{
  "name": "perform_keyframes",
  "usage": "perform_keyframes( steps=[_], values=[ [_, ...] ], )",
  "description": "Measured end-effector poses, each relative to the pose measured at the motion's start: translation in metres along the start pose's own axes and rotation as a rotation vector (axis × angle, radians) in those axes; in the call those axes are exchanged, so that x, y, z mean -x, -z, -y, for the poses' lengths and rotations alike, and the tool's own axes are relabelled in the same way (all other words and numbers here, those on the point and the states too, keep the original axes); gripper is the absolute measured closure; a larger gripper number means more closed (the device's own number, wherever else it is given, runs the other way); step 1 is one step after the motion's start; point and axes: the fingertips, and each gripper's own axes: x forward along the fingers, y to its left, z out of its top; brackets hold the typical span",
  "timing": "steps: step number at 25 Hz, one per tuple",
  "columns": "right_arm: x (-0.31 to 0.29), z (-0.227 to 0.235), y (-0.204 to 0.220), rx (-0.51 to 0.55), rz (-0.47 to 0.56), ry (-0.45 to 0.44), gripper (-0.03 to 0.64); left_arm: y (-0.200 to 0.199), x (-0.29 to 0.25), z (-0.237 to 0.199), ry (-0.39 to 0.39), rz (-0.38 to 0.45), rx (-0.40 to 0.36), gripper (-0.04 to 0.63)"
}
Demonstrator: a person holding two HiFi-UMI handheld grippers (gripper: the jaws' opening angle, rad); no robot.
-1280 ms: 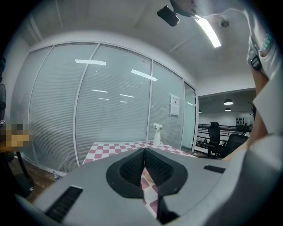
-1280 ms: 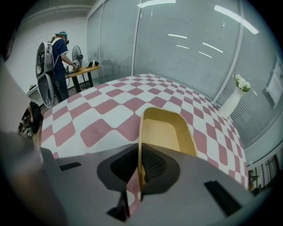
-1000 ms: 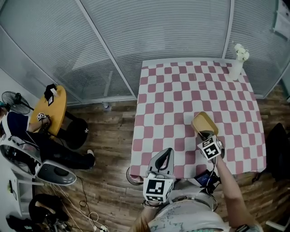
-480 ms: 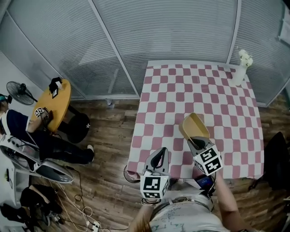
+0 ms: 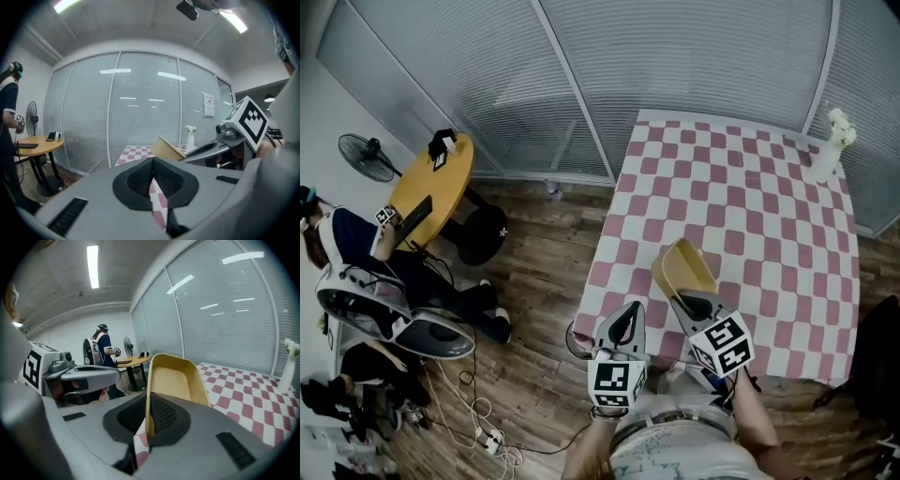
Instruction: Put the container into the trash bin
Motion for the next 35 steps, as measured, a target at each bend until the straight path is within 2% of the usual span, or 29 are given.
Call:
perform_keyframes(
  steps=[4,10,20,28,35],
  values=[
    [-0.015,-0.024,-0.004,-0.001,0.004,-0.066,0.609,0.005,0.010,-0.019,-0.058,-0.004,0.013,0.581],
    [-0.048,-0.060,-0.015,0.032,0.002,-0.138,0.609,0.008,0.031,-0.054,-0.106,0.002,0.028,0.581],
    [-0.132,-0.168,-0.033,0.081,-0.037,-0.271,0.609,0.024,0.094,-0.159,-0.197,-0.010,0.079,0.581],
    [-0.209,-0.258,-0.028,0.065,-0.079,-0.362,0.609,0.041,0.145,-0.242,-0.226,-0.016,0.100,0.581],
    [-0.264,-0.317,0.001,0.066,-0.133,-0.413,0.609,0.066,0.179,-0.289,-0.250,-0.019,0.097,0.581]
  ],
)
